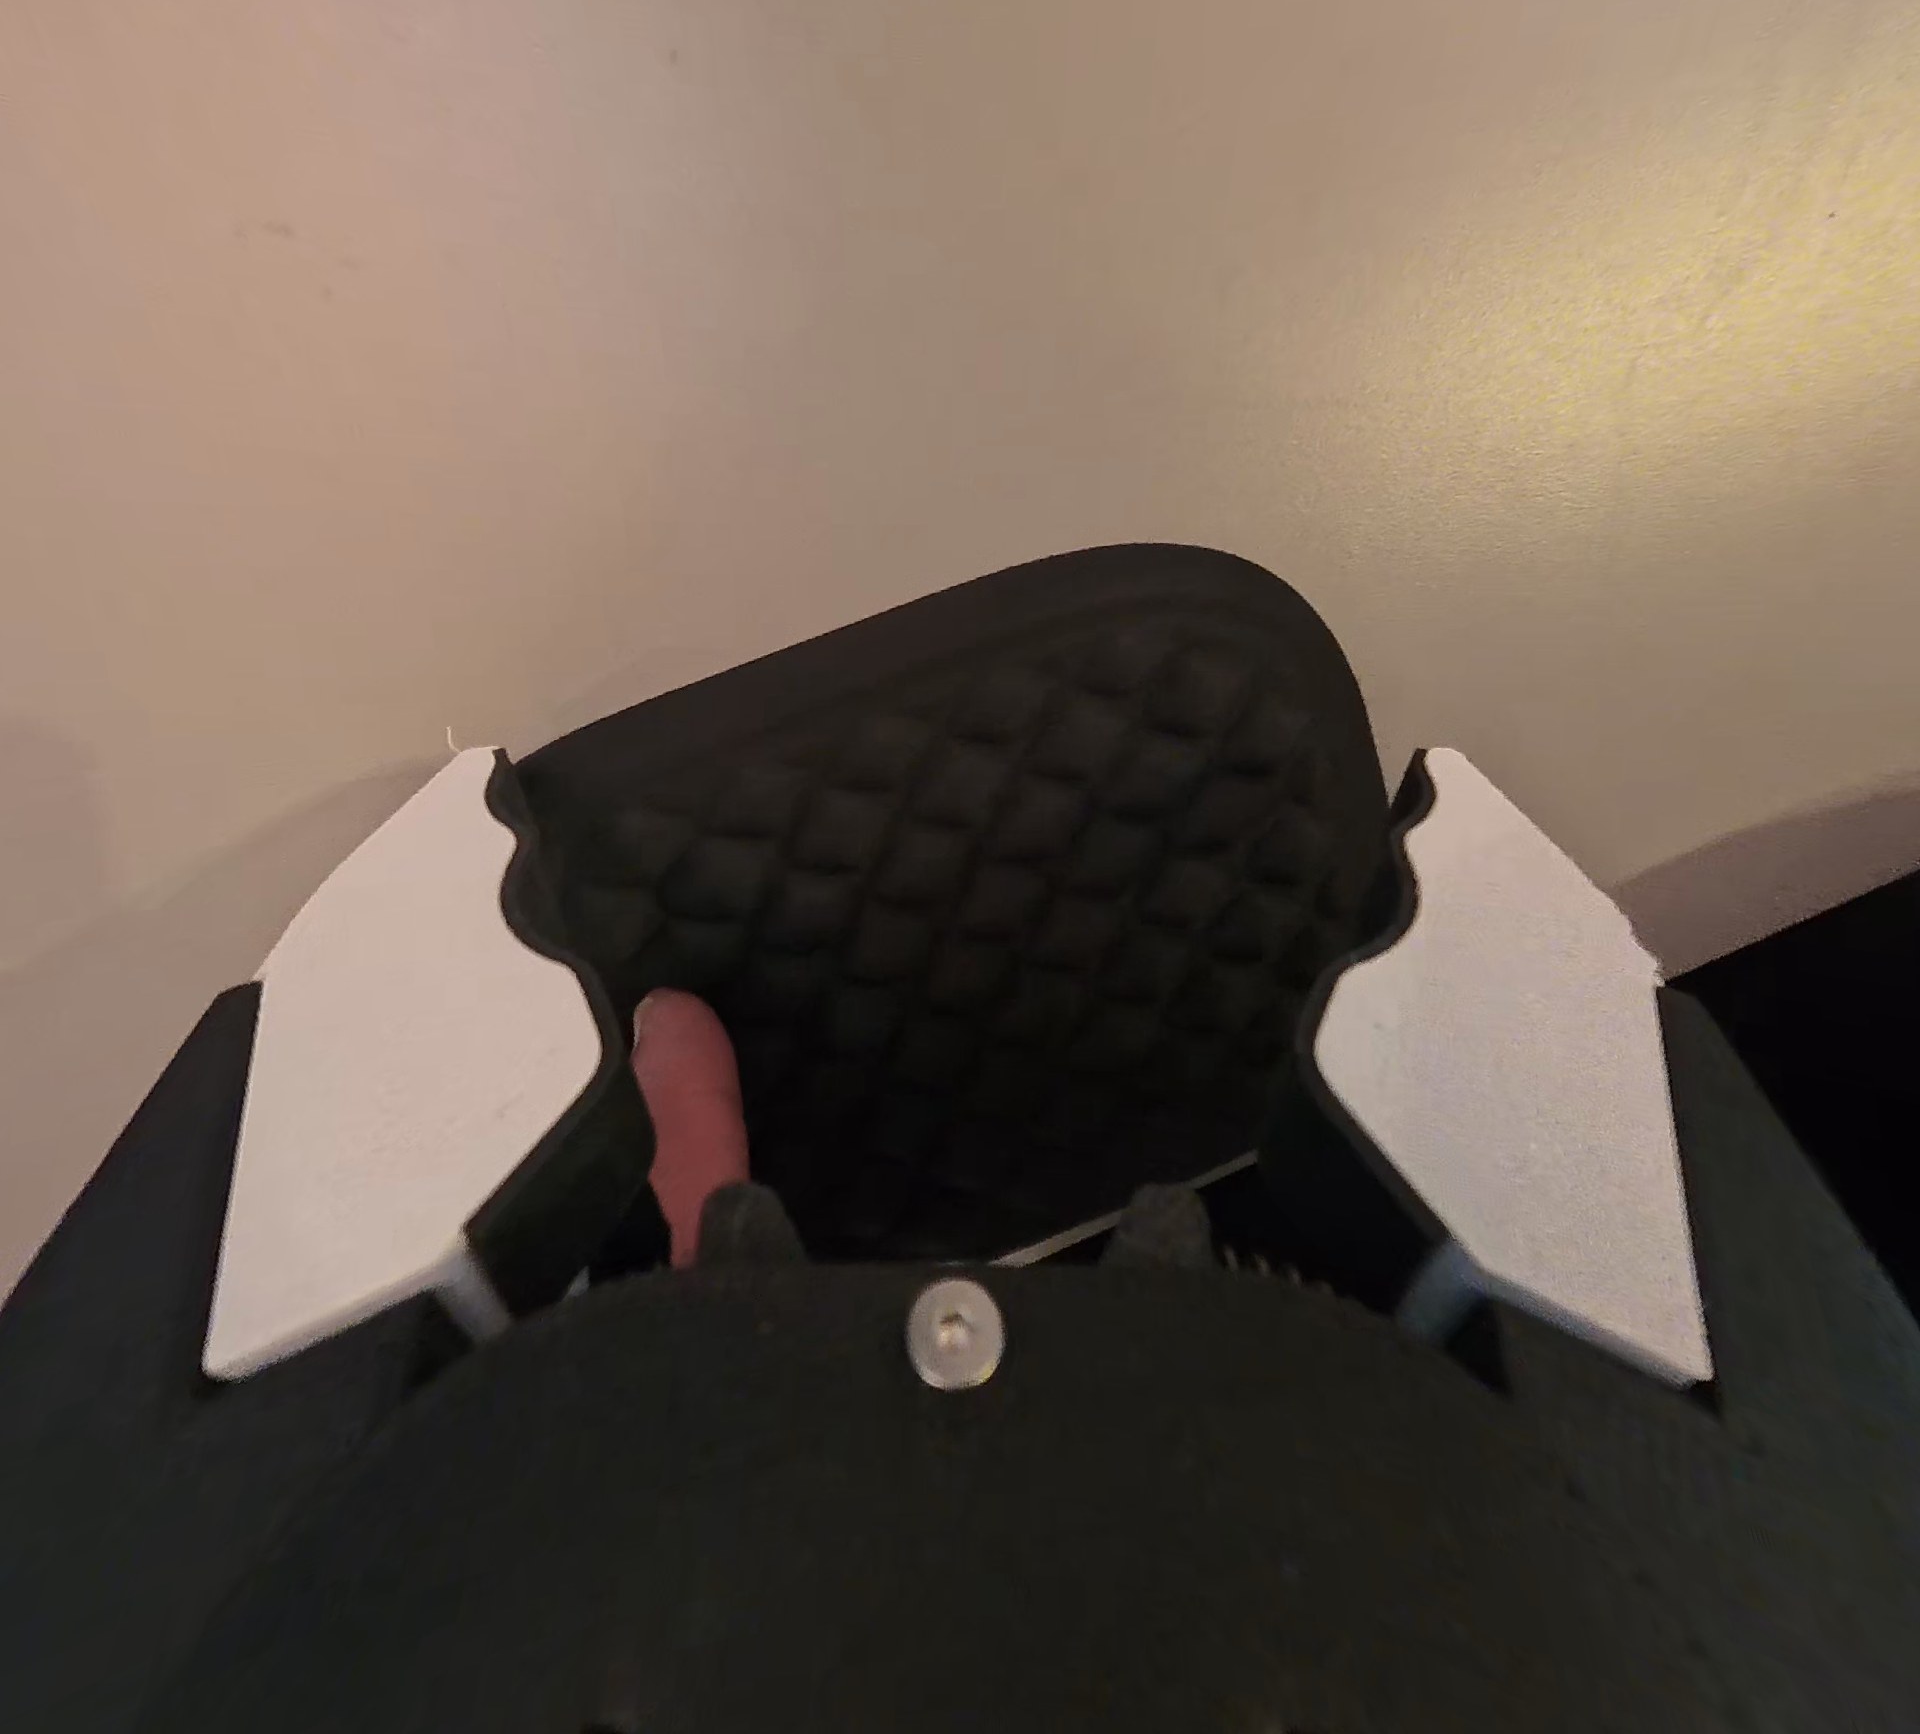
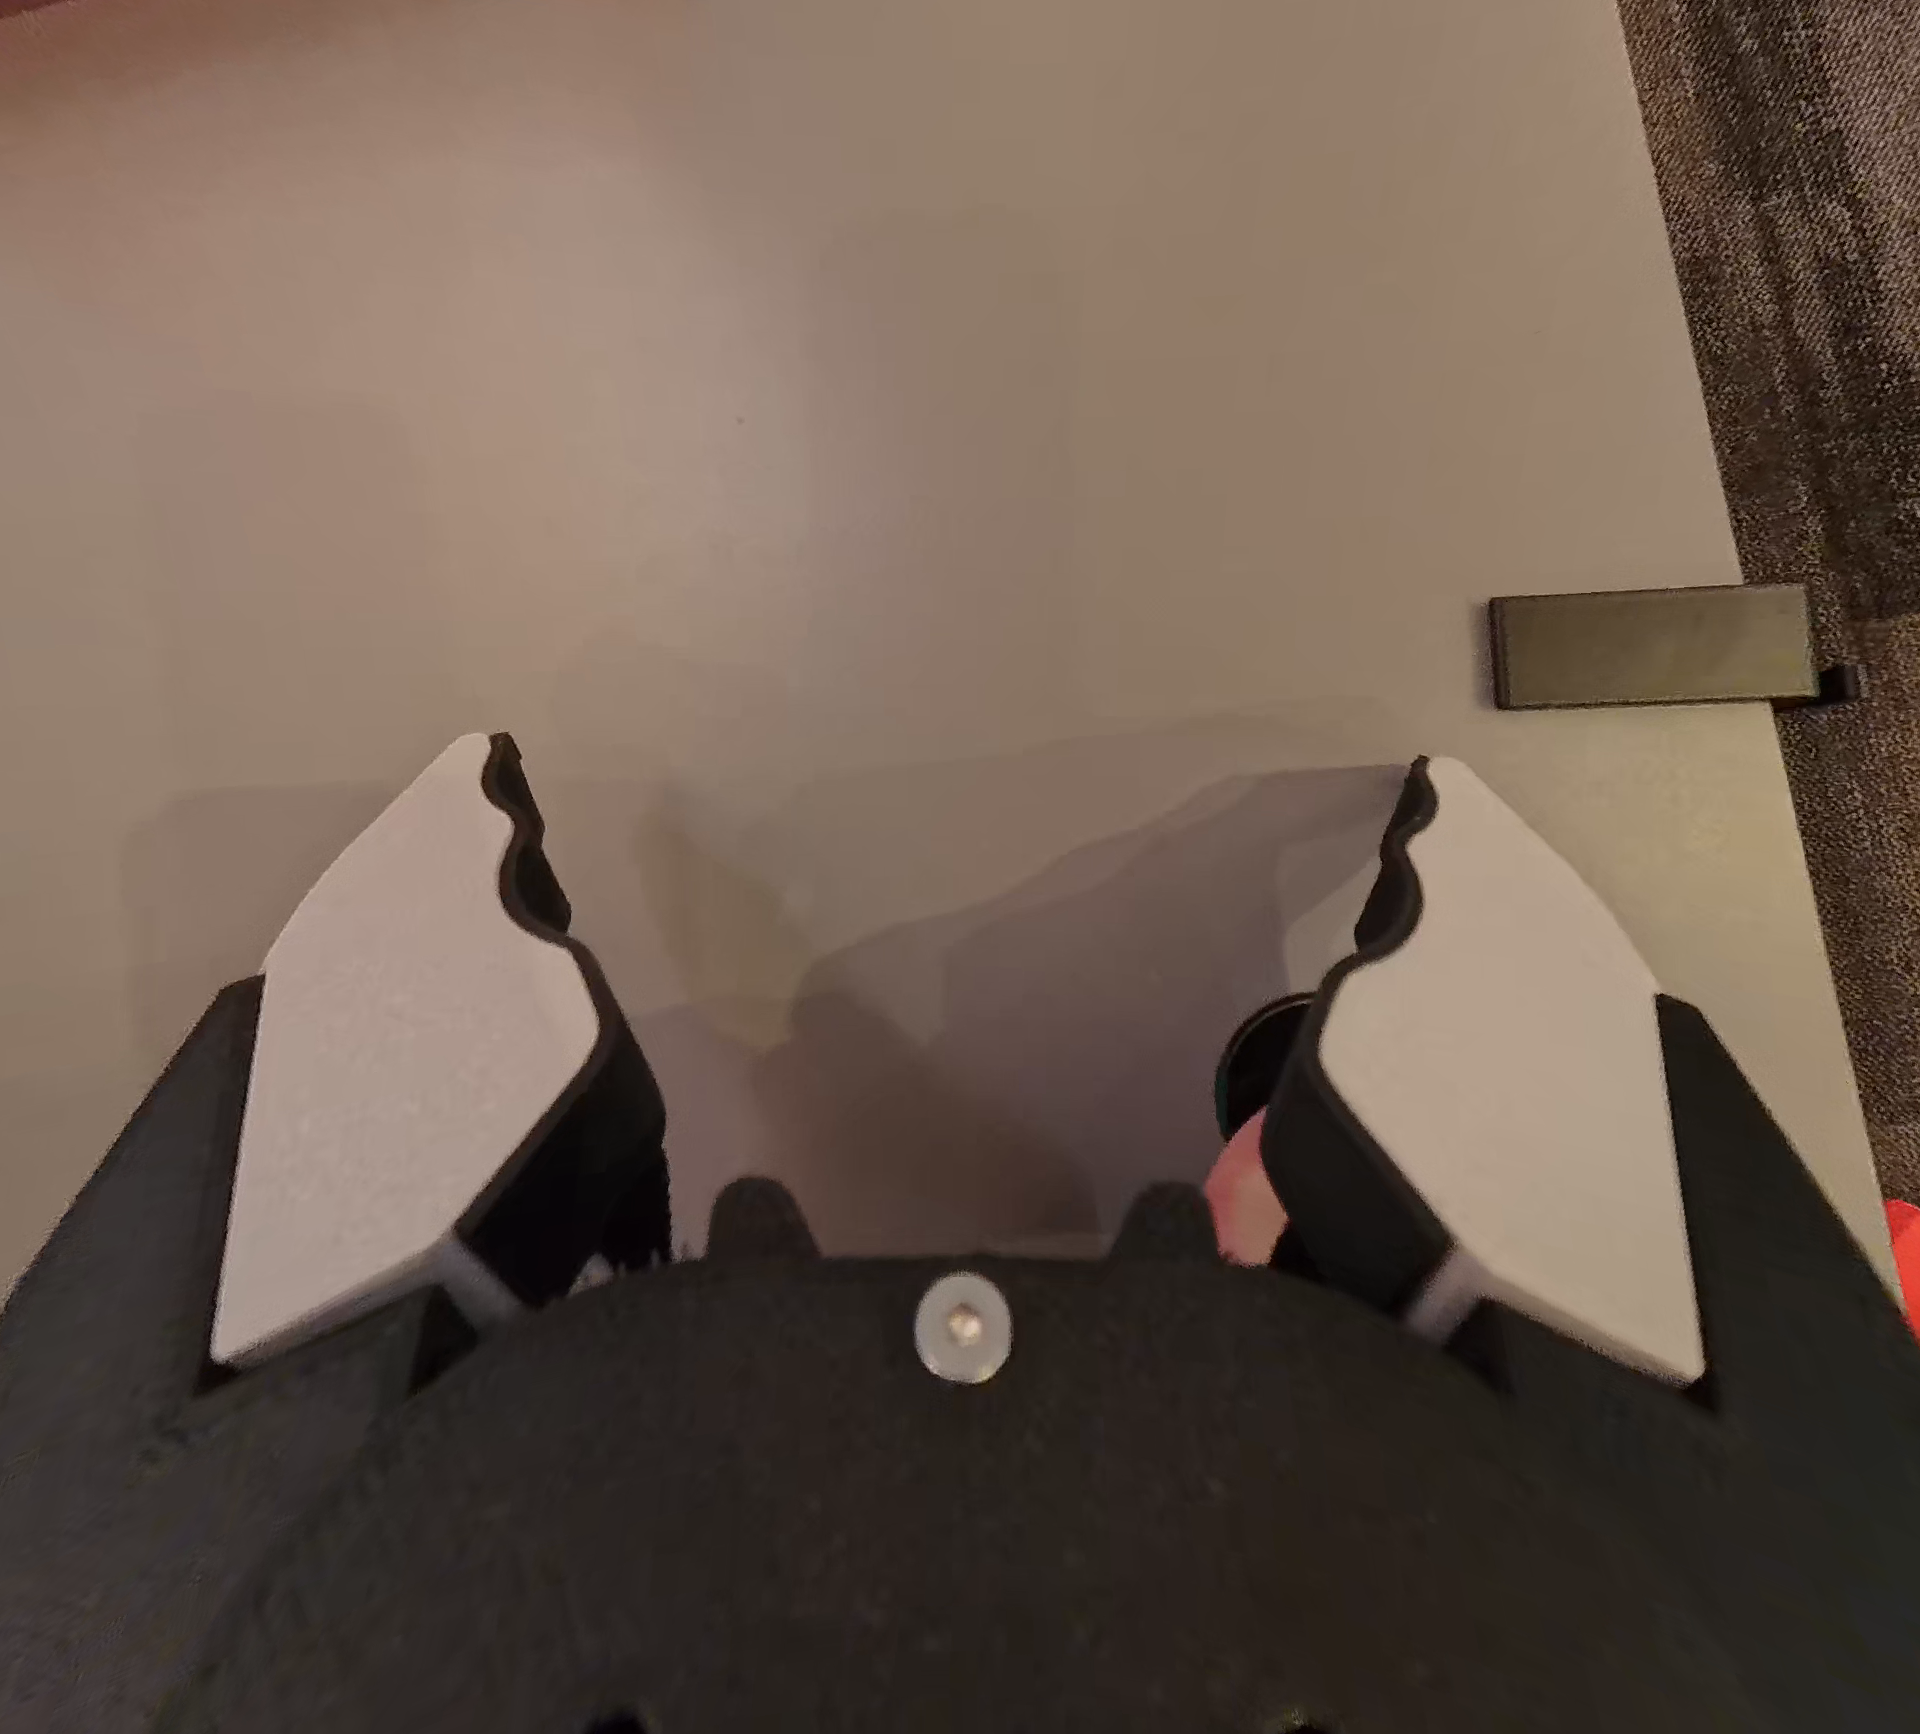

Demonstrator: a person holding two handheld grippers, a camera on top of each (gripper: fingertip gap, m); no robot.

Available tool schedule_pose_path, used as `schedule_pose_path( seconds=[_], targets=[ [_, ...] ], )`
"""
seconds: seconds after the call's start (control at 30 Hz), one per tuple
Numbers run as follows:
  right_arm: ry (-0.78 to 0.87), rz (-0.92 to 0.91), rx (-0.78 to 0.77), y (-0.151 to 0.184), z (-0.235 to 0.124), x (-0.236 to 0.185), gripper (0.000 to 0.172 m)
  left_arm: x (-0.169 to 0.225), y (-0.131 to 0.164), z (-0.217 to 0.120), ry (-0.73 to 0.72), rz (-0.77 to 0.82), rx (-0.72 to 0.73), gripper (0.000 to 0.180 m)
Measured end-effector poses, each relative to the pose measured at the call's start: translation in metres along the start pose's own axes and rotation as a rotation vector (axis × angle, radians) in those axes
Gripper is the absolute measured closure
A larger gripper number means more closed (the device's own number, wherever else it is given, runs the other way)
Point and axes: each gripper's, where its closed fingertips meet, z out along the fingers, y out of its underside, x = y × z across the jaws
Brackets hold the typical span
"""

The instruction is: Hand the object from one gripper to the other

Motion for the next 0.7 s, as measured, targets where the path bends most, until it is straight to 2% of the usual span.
schedule_pose_path(
  seconds=[0.7],
  targets=[
    [-0.001, -0.032, -0.013, -0.014, -0.021, -0.004, 0.027, 0.004, -0.007, -0.021, -0.030, 0.052, -0.014, 0.033]
  ],
)
